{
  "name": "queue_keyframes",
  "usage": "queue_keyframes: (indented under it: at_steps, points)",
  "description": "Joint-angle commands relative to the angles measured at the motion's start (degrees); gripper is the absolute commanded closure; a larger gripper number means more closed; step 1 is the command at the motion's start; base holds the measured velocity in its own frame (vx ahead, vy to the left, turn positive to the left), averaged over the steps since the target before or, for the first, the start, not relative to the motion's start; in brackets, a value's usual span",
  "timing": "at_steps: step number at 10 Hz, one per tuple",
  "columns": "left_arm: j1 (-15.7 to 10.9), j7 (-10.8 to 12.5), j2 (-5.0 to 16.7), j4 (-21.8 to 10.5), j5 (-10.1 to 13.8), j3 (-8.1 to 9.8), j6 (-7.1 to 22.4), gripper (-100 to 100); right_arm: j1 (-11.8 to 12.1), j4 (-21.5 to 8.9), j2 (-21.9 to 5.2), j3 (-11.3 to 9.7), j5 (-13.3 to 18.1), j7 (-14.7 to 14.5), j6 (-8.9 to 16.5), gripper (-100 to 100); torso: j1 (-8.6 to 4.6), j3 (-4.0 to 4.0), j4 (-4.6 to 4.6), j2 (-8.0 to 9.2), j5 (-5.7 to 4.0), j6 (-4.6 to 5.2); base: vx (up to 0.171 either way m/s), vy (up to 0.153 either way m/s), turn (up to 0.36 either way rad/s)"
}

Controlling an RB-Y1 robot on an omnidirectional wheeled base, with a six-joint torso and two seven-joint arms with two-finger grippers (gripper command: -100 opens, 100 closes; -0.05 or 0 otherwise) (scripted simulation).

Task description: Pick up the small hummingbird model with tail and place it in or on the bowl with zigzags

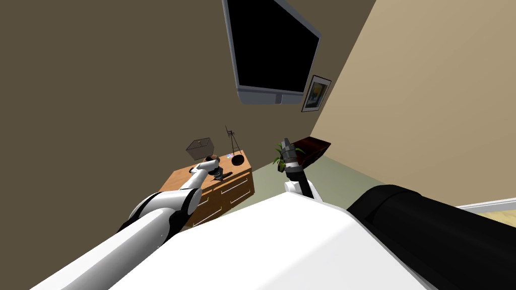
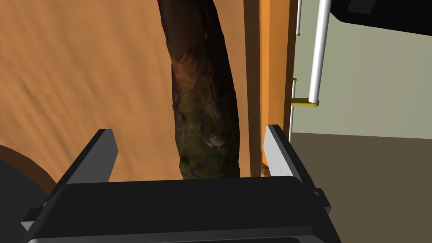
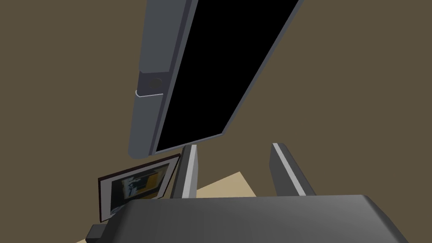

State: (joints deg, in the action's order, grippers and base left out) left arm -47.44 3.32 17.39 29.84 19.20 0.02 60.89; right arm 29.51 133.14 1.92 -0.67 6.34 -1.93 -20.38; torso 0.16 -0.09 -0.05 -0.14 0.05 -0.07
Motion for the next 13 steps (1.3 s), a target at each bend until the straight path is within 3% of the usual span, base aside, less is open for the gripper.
queue_keyframes:
  at_steps: [1,2,5,6,7,11,12,13]
  points:
    - [0.0,0.0,0.0,0.0,0.0,0.00,0.0,0,0.0,0.0,0.0,0.0,0.0,0.0,0.0,0,0.00,0.00,0.00,0.00,0.00,0.00,0.005,0.007,0.002]
    - [1.0,-0.1,-0.5,-0.5,-0.3,0.10,-1.7,-100,0.0,0.0,0.0,0.0,0.0,0.0,0.0,0,-0.11,0.05,0.02,0.08,-0.03,0.01,0.031,0.010,-0.016]
    - [2.0,-0.1,-1.0,-1.1,-0.7,0.19,-3.4,-100,0.0,0.0,0.0,0.0,0.0,0.0,0.0,0,-0.15,-0.01,0.00,-0.03,-0.04,0.01,0.045,0.006,-0.010]
    - [2.2,0.0,-0.8,-0.1,-0.7,0.15,-2.4,-100,0.0,0.0,0.0,0.0,0.0,0.0,0.0,0,-0.17,0.00,0.00,0.00,-0.04,0.01,0.014,0.000,0.000]
    - [2.3,0.0,-0.8,0.0,-0.7,0.15,-2.5,100,0.0,0.0,0.0,0.0,0.0,0.0,0.0,0,-0.18,0.04,0.02,0.07,-0.05,0.01,0.000,0.000,0.000]
    - [2.3,0.0,-0.9,0.0,-0.7,0.15,-2.5,100,0.0,0.0,0.0,0.0,0.0,0.0,0.0,0,-0.17,0.07,0.04,0.12,-0.05,0.02,0.000,0.000,0.000]
    - [2.3,0.0,-0.9,-0.1,-0.7,0.15,-2.5,0,0.0,0.0,0.0,0.0,0.0,0.0,0.0,0,-0.18,0.08,0.04,0.12,-0.05,0.02,0.000,0.000,0.000]
    - [0.6,0.0,-0.3,-0.3,-0.2,0.06,-1.0,100,0.0,0.0,0.0,0.0,0.0,0.0,0.0,0,-0.18,0.09,0.05,0.13,-0.05,0.02,-0.040,-0.011,0.022]
